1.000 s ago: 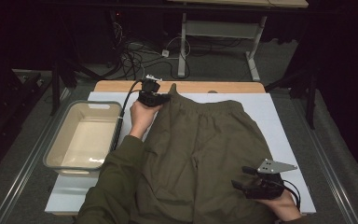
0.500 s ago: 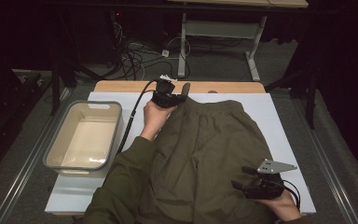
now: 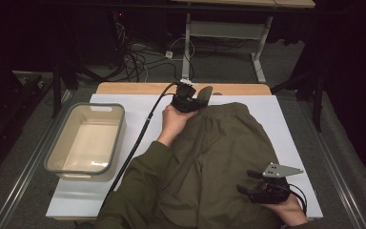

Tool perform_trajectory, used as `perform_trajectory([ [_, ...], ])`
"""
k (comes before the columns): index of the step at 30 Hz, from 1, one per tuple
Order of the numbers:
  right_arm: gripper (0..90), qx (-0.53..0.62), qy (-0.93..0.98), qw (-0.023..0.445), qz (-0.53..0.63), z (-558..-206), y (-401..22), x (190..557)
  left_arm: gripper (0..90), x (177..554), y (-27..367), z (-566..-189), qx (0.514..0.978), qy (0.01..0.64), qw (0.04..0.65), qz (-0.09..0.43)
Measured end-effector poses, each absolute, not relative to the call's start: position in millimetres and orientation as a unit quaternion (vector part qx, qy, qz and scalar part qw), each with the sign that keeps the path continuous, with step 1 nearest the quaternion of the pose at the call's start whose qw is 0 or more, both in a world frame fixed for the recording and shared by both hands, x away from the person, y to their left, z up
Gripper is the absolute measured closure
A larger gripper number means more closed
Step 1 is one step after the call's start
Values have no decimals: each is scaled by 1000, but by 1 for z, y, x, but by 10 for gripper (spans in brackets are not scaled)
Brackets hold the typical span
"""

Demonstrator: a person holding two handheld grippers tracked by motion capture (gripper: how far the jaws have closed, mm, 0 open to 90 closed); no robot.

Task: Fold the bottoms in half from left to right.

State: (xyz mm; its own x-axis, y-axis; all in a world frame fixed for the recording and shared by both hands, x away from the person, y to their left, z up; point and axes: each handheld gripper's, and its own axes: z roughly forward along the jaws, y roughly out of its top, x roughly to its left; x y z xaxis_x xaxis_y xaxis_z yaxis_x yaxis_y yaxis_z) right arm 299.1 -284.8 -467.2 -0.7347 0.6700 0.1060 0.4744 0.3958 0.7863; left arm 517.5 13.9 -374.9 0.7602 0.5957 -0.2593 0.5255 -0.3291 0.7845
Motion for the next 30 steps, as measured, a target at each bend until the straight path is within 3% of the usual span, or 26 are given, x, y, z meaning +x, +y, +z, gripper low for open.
perform_trajectory([
  [15, 273, 343, 828, 113, 428, -467, -284, 299, 869, 505, -45, -383, 830, 294, 474, -4],
  [27, 273, 340, 829, 112, 430, -466, -283, 298, 860, 510, -80, -407, 843, 293, 450, -33],
  [30, 273, 340, 829, 112, 430, -466, -283, 298, 730, 511, -82, -412, 846, 293, 444, -31],
])
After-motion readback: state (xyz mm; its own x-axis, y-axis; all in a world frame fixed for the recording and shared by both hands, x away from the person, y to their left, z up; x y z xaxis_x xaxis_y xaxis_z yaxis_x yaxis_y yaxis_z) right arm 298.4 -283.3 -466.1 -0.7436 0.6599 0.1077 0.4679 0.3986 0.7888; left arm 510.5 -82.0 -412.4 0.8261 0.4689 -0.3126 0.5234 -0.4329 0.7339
